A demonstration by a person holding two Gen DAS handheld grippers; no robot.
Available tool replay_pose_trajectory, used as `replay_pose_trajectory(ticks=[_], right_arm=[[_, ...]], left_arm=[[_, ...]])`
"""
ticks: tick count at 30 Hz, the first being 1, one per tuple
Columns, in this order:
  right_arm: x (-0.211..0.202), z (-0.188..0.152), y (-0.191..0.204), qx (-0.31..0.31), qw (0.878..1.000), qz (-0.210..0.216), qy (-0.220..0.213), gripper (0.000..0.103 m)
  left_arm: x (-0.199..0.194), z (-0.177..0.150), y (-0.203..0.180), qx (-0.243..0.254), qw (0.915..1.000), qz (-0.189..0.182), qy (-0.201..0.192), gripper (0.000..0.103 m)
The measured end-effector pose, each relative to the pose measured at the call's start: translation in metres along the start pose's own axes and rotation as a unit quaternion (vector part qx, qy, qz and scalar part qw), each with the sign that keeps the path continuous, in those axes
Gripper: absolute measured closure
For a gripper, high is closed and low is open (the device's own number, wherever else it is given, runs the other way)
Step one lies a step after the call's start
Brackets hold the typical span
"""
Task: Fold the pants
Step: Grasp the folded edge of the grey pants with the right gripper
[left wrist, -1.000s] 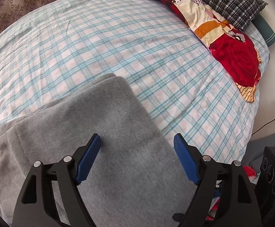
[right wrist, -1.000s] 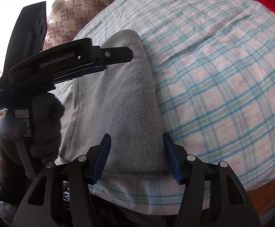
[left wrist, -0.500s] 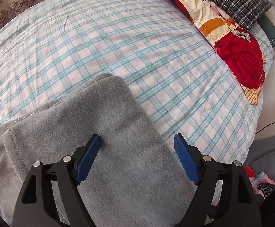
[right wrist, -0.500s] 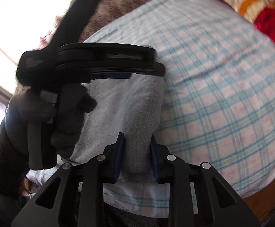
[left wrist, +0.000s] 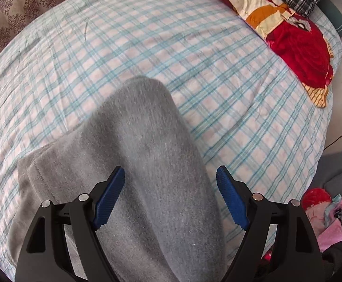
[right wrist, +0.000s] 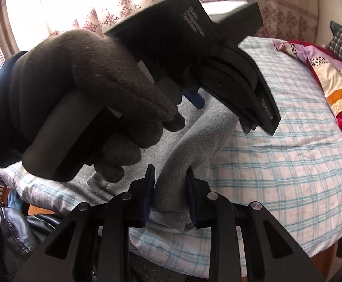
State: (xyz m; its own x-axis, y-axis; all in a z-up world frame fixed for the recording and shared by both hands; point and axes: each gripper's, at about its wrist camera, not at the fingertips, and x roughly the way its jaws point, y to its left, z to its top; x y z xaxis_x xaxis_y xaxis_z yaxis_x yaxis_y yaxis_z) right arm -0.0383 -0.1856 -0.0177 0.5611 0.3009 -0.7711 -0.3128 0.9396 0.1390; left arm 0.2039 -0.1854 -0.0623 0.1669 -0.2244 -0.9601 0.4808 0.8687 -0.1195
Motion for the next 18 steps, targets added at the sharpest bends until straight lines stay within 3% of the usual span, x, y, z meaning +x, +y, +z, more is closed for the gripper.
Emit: replay_pose_trajectory(ticks=[1, 3, 11, 13, 14, 18], right_arm=[[-0.001, 0.000, 0.000, 0.003, 1.000, 0.001, 0.000, 0.078], [-0.002, 0.000, -0.002, 0.009, 1.000, 0.004, 0.000, 0.078], [-0.002, 0.004, -0.017, 0.049, 0.999, 0.007, 0.000, 0.074], [-0.002, 0.004, -0.024, 0.070, 0.998, 0.004, -0.002, 0.067], [-0.005, 0.000, -0.021, 0.076, 0.997, -0.001, 0.001, 0.051], [0.002, -0.001, -0.023, 0.093, 0.996, 0.010, 0.014, 0.050]], left_arm=[[0.002, -0.001, 0.000, -0.001, 1.0000, -0.001, 0.003, 0.023], [0.007, -0.004, 0.002, -0.006, 0.9999, -0.010, 0.011, 0.039], [-0.004, -0.009, 0.014, -0.031, 0.9989, -0.036, -0.003, 0.072], [-0.007, -0.011, 0.022, -0.047, 0.9976, -0.050, -0.007, 0.074], [-0.008, -0.012, 0.025, -0.053, 0.9970, -0.055, -0.010, 0.076], [-0.015, -0.016, 0.031, -0.069, 0.9948, -0.071, -0.024, 0.077]])
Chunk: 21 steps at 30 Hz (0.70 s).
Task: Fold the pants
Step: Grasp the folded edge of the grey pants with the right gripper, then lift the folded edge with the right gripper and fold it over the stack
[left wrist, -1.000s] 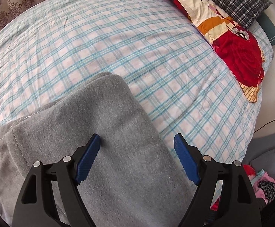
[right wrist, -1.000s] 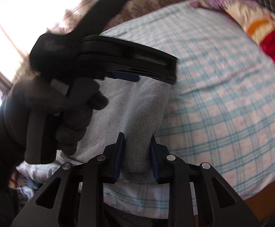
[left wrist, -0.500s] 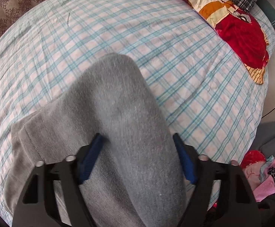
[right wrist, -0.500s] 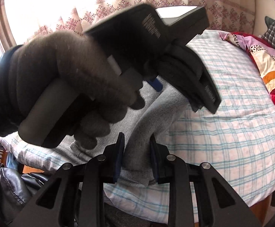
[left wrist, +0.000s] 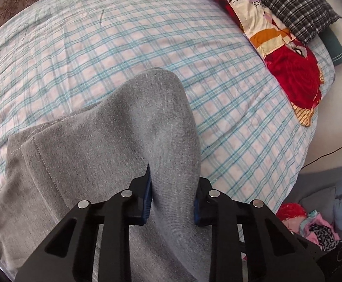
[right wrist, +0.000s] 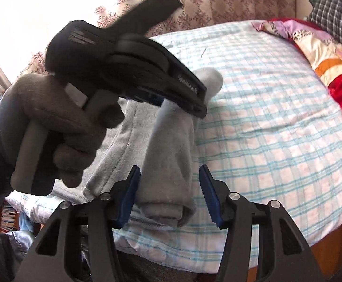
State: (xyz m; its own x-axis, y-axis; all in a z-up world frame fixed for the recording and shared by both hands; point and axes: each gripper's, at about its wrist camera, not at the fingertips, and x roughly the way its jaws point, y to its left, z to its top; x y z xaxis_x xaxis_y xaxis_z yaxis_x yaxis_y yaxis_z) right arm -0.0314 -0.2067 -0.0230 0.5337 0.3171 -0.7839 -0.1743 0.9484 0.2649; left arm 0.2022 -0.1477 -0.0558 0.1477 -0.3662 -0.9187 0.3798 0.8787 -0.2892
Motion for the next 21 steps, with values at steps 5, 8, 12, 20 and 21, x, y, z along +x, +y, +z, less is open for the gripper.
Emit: replay_pose_trajectory(ticks=[5, 8, 12, 20, 21], right_arm=[[-0.006, 0.006, 0.010, 0.001, 0.999, 0.032, 0.000, 0.072], [-0.015, 0.012, 0.024, -0.015, 0.999, 0.044, -0.012, 0.074], [-0.023, 0.019, 0.048, -0.037, 0.997, 0.066, -0.019, 0.074], [-0.021, 0.042, 0.107, -0.096, 0.990, 0.098, -0.023, 0.074], [-0.021, 0.044, 0.113, -0.102, 0.989, 0.101, -0.022, 0.074]], left_arm=[[-0.019, -0.007, 0.013, -0.017, 0.9992, -0.028, -0.022, 0.077], [-0.035, -0.010, 0.026, -0.032, 0.9972, -0.054, -0.041, 0.077], [-0.063, -0.021, 0.051, -0.052, 0.9931, -0.079, -0.069, 0.077], [-0.116, -0.057, 0.112, -0.090, 0.9833, -0.104, -0.120, 0.077], [-0.121, -0.063, 0.121, -0.097, 0.9819, -0.104, -0.126, 0.077]])
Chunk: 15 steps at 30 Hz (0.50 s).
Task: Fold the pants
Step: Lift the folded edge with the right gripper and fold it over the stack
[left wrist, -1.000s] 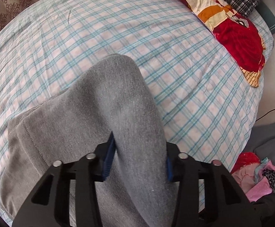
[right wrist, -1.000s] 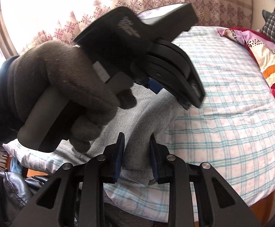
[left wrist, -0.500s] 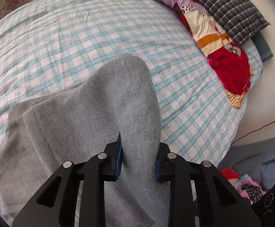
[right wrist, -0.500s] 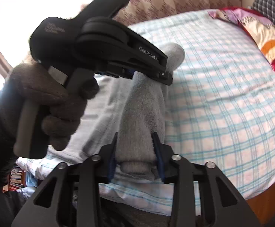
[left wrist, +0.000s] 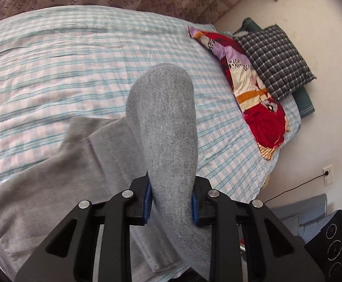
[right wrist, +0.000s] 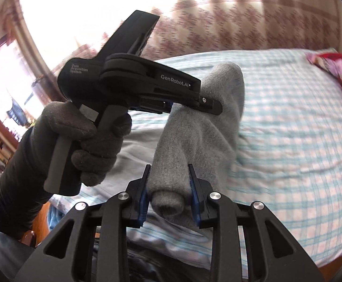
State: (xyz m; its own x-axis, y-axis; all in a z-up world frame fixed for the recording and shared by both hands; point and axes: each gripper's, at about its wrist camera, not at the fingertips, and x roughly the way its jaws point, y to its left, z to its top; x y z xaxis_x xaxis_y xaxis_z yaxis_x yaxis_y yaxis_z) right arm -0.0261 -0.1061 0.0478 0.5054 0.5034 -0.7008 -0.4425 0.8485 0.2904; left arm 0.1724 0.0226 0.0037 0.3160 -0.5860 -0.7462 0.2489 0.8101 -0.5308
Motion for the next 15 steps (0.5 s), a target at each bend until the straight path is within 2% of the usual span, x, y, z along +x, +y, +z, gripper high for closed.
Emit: replay_pose_trajectory(ticks=[8, 15], right_arm=[[0.022, 0.022, 0.062, -0.062, 0.997, 0.037, 0.016, 0.074], [0.061, 0.028, 0.116, -0.106, 0.990, 0.076, 0.052, 0.074]], left_arm=[[-0.063, -0.019, 0.063, -0.046, 0.9976, -0.019, -0.050, 0.077], [-0.102, -0.047, 0.126, -0.088, 0.9935, -0.005, -0.072, 0.077]])
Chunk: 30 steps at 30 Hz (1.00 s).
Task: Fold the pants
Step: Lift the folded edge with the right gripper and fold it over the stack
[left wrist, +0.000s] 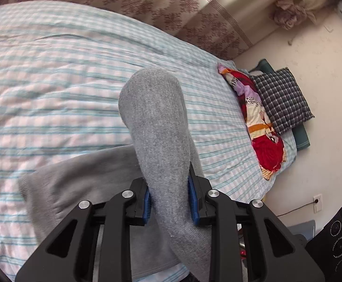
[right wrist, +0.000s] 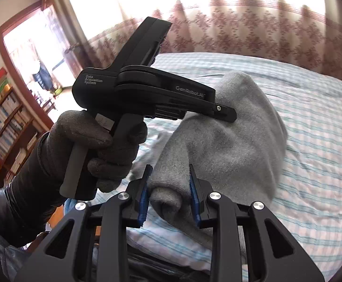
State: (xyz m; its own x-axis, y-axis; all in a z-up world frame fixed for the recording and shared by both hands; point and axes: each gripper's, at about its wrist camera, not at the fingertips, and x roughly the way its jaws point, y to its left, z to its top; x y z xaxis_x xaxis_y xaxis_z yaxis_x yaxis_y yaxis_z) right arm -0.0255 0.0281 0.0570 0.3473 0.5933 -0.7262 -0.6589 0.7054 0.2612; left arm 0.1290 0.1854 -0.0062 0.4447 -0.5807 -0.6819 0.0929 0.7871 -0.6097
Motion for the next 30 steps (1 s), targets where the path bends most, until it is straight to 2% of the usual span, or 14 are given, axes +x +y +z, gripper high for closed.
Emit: replay_pose_trajectory(ticks=[5, 12, 24, 30], right_arm=[[0.036, 0.008, 0.020, -0.011, 0.999, 0.030, 0.034, 0.074], [0.073, 0.012, 0.028, -0.022, 0.996, 0.057, 0.069, 0.074], [0.122, 0.017, 0.031, -0.025, 0.991, 0.082, 0.106, 0.074], [0.148, 0.016, 0.024, -0.016, 0.985, 0.098, 0.138, 0.074]], left_arm=[[-0.011, -0.011, 0.049, -0.038, 0.9993, 0.004, 0.000, 0.077], [-0.013, -0.024, 0.100, -0.078, 0.9969, 0.001, -0.002, 0.077], [-0.012, -0.030, 0.142, -0.112, 0.9937, 0.005, -0.003, 0.077], [-0.009, -0.037, 0.155, -0.122, 0.9924, 0.011, -0.002, 0.076]])
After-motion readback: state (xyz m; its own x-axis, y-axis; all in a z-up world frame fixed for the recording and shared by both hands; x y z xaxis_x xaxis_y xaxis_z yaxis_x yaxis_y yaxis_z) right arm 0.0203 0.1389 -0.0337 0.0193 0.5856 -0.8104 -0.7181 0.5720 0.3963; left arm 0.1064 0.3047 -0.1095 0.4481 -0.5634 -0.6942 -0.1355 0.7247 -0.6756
